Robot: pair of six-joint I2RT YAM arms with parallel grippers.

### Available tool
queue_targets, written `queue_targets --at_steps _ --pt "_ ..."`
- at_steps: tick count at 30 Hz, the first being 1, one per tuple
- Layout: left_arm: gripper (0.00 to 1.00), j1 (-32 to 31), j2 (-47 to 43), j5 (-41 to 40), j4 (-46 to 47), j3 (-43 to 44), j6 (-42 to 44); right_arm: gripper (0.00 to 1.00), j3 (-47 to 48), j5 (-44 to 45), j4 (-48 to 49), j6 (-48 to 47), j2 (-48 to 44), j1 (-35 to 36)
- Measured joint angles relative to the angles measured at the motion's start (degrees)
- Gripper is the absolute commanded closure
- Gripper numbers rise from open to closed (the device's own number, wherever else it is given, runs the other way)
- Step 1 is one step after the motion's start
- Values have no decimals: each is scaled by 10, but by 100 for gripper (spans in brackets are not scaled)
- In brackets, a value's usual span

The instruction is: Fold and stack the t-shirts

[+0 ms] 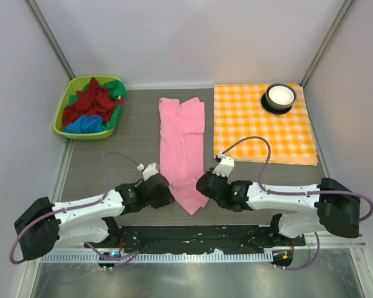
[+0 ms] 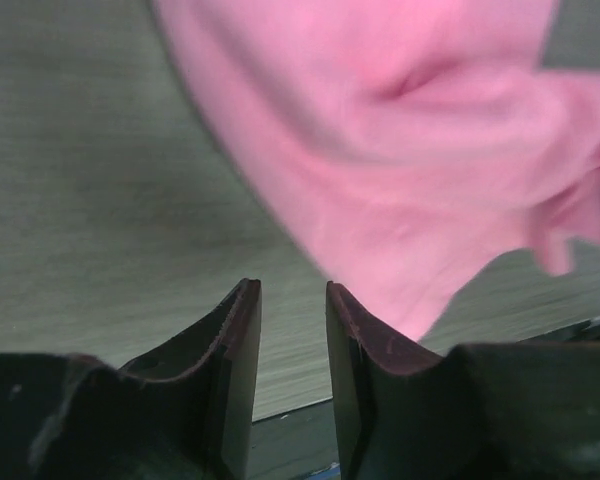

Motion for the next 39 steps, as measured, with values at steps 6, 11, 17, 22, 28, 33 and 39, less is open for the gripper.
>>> queue_targets --at_steps 6,11,17,22,28,33,39 --pt "39 -28 -6 33 66 -69 -63 99 0 -7 7 0 3 0" --pt "43 -32 -17 40 111 -97 -97 99 -7 -16 21 1 14 0" --pt "43 -58 -8 49 150 -109 -132 99 -11 -22 28 2 20 0" --pt "44 -106 40 52 196 -100 -162 99 -12 -26 31 4 24 0" --pt "61 -144 89 49 246 -90 -194 99 -18 -27 35 6 24 0" --pt "64 -147 88 33 252 -103 -217 99 -28 -28 39 6 23 0" --pt "57 -147 61 -2 226 -109 -226 99 -37 -32 44 6 22 0"
